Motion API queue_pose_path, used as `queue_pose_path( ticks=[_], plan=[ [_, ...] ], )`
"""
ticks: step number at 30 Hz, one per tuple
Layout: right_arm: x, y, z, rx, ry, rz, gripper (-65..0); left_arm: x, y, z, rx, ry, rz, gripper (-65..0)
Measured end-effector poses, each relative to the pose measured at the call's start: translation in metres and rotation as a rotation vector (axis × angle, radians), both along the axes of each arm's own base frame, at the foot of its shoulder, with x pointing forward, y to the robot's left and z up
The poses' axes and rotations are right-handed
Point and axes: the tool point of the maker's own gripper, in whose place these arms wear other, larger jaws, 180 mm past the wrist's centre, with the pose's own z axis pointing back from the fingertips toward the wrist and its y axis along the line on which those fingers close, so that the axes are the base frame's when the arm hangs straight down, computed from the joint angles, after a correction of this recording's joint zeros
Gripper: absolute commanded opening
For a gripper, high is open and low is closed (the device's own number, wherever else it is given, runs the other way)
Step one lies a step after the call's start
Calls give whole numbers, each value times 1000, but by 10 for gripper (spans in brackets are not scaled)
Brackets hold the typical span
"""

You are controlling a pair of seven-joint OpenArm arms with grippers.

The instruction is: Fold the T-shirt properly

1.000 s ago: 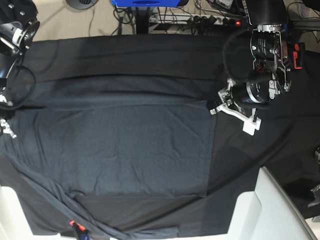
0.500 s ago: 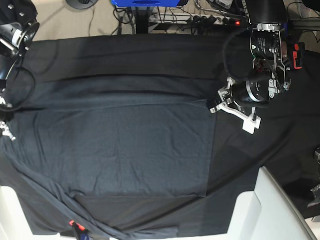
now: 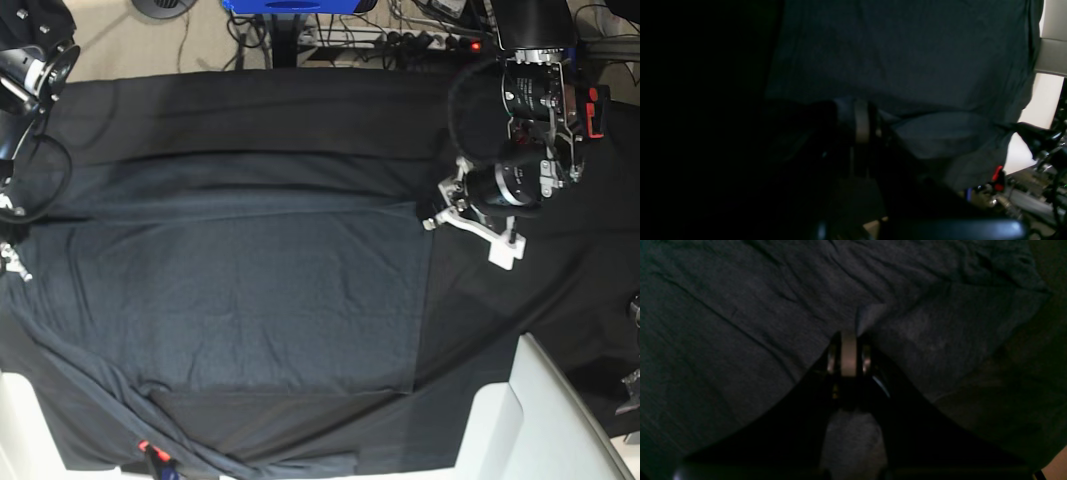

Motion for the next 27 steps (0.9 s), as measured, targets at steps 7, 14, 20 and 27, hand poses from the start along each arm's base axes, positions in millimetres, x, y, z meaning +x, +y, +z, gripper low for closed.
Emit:
queue_pose_path(
  ticks=[7,14,20,27],
  plan=[
    [1,-1,1,-7,-7,-1,-164,4,43,8,23,-30,129,-334],
    [23,-5,38,-100,-155,-7,-53,5,46,11,25,-39,136,-237],
    [-15,-9,50,-159,-194,-58,-53,-10,42,17,45,-50,112,-237],
    [-74,-16,8,33,-287,-238,-54,-52,26,12,83,-69,-56,-237]
  ],
)
